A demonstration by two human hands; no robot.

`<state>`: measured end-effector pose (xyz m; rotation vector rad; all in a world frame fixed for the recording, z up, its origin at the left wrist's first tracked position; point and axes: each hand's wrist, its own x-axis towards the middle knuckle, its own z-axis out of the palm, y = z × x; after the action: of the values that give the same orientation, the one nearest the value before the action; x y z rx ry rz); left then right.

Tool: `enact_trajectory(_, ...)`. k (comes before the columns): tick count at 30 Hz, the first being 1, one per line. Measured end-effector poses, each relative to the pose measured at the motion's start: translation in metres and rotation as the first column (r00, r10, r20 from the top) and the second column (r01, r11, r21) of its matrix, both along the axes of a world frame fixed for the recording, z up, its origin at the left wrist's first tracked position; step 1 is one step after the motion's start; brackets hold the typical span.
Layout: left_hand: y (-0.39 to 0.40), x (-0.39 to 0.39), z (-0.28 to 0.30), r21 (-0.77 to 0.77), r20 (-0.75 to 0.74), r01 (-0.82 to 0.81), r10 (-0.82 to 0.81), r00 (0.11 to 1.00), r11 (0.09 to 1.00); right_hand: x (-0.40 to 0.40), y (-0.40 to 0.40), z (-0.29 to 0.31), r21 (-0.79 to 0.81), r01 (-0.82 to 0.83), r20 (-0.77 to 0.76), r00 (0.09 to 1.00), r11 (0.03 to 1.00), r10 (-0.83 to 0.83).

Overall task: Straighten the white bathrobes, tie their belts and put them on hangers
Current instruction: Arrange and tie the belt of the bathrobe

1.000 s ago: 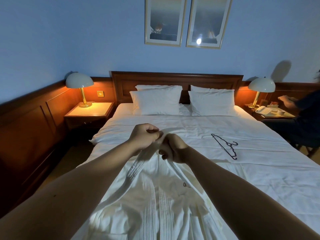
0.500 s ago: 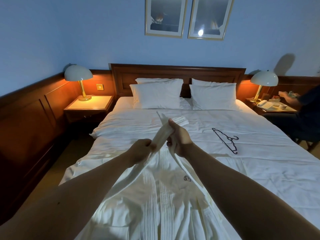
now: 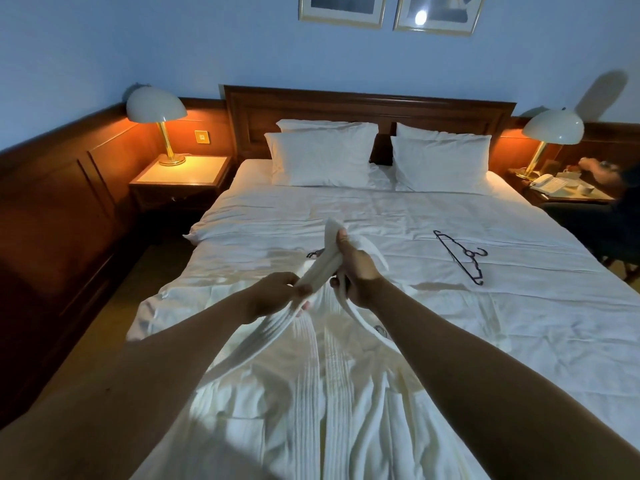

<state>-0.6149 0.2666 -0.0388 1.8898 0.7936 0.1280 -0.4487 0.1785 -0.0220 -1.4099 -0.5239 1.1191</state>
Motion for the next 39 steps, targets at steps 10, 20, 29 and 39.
enact_trajectory(10, 0.009, -0.01, -0.005, -0.307, 0.093, -0.159, 0.196, 0.976, 0.938, -0.006, -0.007, -0.03, -0.667, -0.164, 0.735, 0.012, 0.727, 0.678)
enact_trajectory(20, 0.008, -0.005, -0.064, -0.719, -0.08, -0.315, 0.376, 0.923, 0.619, -0.044, -0.022, -0.094, -0.38, -0.262, 0.82, 0.35, 0.887, 0.454)
enact_trajectory(29, 0.018, -0.015, -0.155, -0.515, -0.311, -0.703, 0.657, 0.686, 0.49, -0.031, -0.068, -0.154, -0.275, 0.359, 0.333, 0.906, 0.892, -0.261)
enact_trajectory(39, -0.001, -0.028, -0.197, -0.24, -0.219, -0.769, 0.739, 0.638, 0.593, -0.001, -0.114, -0.206, -0.517, 0.513, 0.519, 0.824, 0.686, -0.226)
